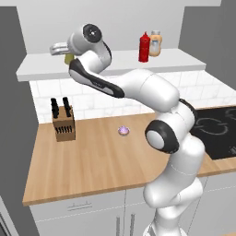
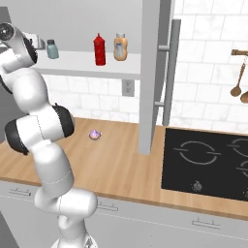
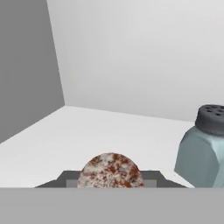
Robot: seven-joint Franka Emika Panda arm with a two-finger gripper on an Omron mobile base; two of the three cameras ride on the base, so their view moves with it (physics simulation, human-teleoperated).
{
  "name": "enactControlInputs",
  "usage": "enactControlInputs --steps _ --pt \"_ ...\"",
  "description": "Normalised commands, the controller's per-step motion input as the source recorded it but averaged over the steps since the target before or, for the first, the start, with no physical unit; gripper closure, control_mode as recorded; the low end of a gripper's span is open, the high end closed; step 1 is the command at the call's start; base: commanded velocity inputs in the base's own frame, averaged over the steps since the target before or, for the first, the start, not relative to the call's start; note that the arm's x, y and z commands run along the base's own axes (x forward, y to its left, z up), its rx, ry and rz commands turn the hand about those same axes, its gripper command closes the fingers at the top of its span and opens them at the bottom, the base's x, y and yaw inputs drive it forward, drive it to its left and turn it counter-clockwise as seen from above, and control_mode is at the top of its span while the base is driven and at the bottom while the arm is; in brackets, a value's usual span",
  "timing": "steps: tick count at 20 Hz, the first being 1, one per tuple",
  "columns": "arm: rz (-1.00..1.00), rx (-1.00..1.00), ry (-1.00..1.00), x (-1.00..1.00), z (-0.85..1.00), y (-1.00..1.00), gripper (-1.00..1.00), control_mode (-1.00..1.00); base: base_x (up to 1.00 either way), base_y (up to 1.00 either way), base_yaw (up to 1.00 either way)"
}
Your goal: Put the shaker and condiment bottle from the counter next to their counterparts in the cabinet.
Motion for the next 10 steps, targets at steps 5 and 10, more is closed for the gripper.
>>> enactControlInputs --steps 5,10 --pt "0.00 0.00 0.00 0.24 -0.06 0.00 1.00 -1.00 0.00 0.00 0.00" --pt "0.00 0.00 0.00 0.22 -0.07 0.00 1.00 -1.00 0.00 0.00 0.00"
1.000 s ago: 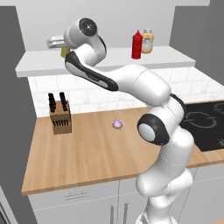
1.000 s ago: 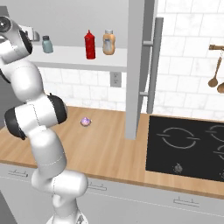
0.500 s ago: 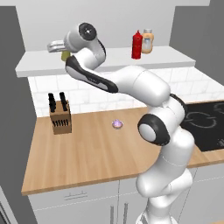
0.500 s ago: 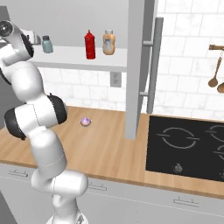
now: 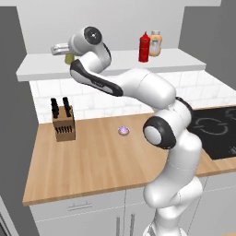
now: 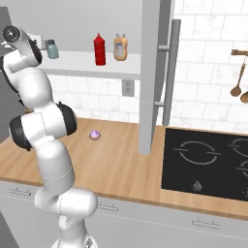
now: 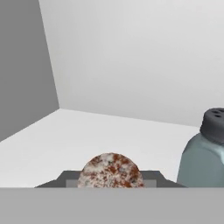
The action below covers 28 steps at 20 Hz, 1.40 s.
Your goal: Put the shaker and condiment bottle from the counter next to their counterparts in the cabinet.
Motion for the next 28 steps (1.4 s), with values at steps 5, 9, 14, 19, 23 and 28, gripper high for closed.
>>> enactControlInputs --steps 5,9,14,19,23,28 --pt "0.00 0.00 0.00 0.10 -0.04 0.00 1.00 -1.00 0.00 0.00 0.00" --pt "0.00 0.00 0.01 0.05 -0.16 0.00 1.00 -1.00 0.00 0.00 0.00" --pt "0.00 0.00 0.07 0.03 -0.26 0.00 1.00 -1.00 0.00 0.00 0.00" --pt "0.00 0.01 0.13 0.16 -0.35 0.00 1.00 -1.00 0.00 0.00 0.00" --pt "0.00 0.01 0.17 0.21 -0.39 0.07 1.00 -1.00 0.00 0.00 0.00" --pt "0.00 0.00 0.12 0.04 -0.21 0.14 -1.00 -1.00 0.00 0.00 0.00"
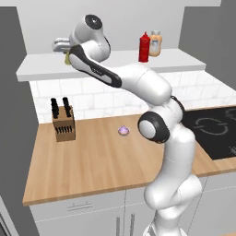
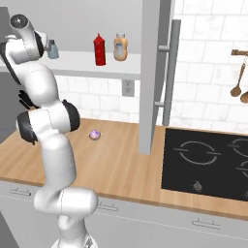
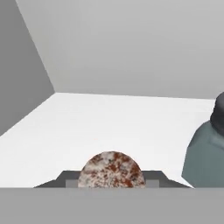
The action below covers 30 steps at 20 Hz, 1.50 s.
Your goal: Put the shaker and condiment bottle from the counter next to their counterparts in the cabinet.
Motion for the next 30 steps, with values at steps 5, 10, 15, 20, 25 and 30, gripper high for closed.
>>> enactControlInputs --steps 5,10,15,20,25,30 --pt "0.00 0.00 0.02 0.00 0.00 0.10 -1.00 -1.00 0.00 0.00 0.00" --pt "0.00 0.00 0.00 0.00 0.09 0.21 -1.00 -1.00 0.00 0.00 0.00" --pt "0.00 0.00 0.00 0.00 0.26 0.15 -1.00 -1.00 0.00 0.00 0.00" --pt "0.00 0.00 0.00 -0.18 0.12 0.03 -1.00 -1.00 0.00 0.00 0.00" --pt "0.00 0.00 0.00 -0.66 -0.01 0.00 -1.00 -1.00 0.00 0.00 0.00" --pt "0.00 0.00 0.00 -0.77 -0.15 0.00 -1.00 -1.00 0.00 0.00 0.00"
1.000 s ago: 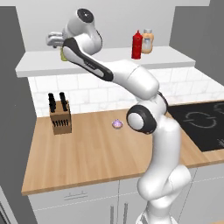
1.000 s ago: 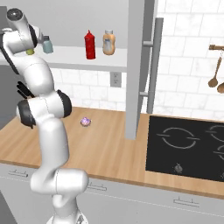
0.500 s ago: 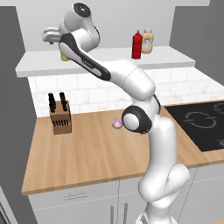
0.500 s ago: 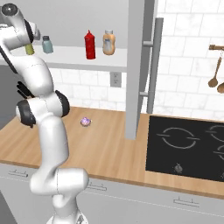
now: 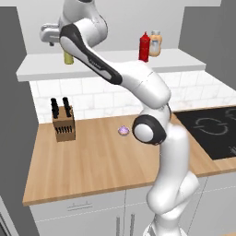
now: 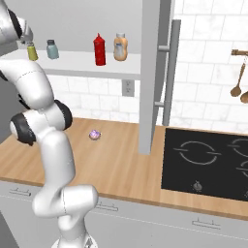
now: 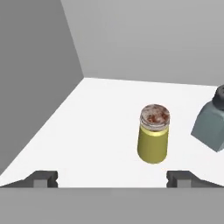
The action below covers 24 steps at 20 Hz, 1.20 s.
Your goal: Put the shaker and condiment bottle from the counter next to their counterparts in the cabinet.
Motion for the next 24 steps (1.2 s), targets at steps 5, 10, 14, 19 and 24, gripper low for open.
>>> enactControlInputs --steps 5,10,14,19,24 --pt "0.00 0.00 0.02 -0.48 -0.21 0.00 -1.00 -1.00 0.00 0.00 0.00" --pt "0.00 0.00 0.03 -0.39 -0.38 -0.07 -1.00 -1.00 0.00 0.00 0.00" --pt "0.00 0.00 0.08 -0.62 -0.55 -0.33 -1.00 -1.00 0.00 0.00 0.00" --pt "0.00 0.02 0.09 -0.69 -0.52 -0.37 -1.00 -1.00 0.00 0.00 0.00" --pt "0.00 0.02 0.07 -0.75 -0.48 -0.37 -1.00 -1.00 0.00 0.00 0.00"
